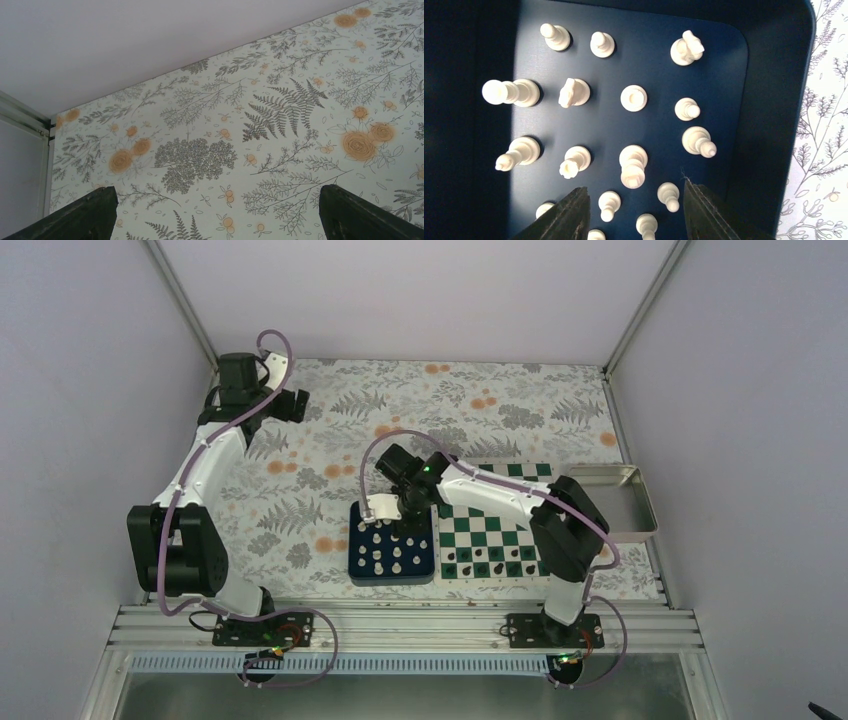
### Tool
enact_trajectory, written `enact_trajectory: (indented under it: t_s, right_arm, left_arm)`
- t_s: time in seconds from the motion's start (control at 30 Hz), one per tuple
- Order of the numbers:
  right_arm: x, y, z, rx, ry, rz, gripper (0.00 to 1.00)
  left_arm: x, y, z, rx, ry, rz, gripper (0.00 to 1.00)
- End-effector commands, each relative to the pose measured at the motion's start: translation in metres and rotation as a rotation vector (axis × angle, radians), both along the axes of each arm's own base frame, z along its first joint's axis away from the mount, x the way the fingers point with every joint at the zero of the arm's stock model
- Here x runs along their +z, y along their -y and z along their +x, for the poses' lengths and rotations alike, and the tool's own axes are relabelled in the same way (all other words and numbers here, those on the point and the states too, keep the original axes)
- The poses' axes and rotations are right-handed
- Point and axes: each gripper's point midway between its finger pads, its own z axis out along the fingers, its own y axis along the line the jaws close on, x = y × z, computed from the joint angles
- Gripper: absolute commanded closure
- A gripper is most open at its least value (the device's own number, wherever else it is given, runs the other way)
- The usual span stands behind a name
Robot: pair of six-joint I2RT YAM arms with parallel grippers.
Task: Set up the chess pieces on the board
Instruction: Pick up the chess piece from the storage box.
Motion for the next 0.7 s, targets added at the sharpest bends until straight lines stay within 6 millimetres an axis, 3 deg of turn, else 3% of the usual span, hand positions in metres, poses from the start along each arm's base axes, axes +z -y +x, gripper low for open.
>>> enact_trajectory:
  t_s: [0.0, 0.33, 0.67]
  right_arm:
    - [-0.013, -0.004, -0.005, 0.004, -0.014, -0.024, 0.52]
    - [-0.028, -0.006, -0.005, 0.006, -0.023, -0.044, 0.58]
    - [-0.036, -0.007, -0.002, 0.003, -0.021, -0.059, 0.70]
  left_arm:
    - [0.008, 0.002, 0.001, -0.010, 0.037, 0.015, 0.00]
    - [0.004, 0.004, 0.000, -0.023, 0.028, 0.015, 0.00]
    - [0.001, 0.004, 0.000, -0.028, 0.023, 0.014, 0.00]
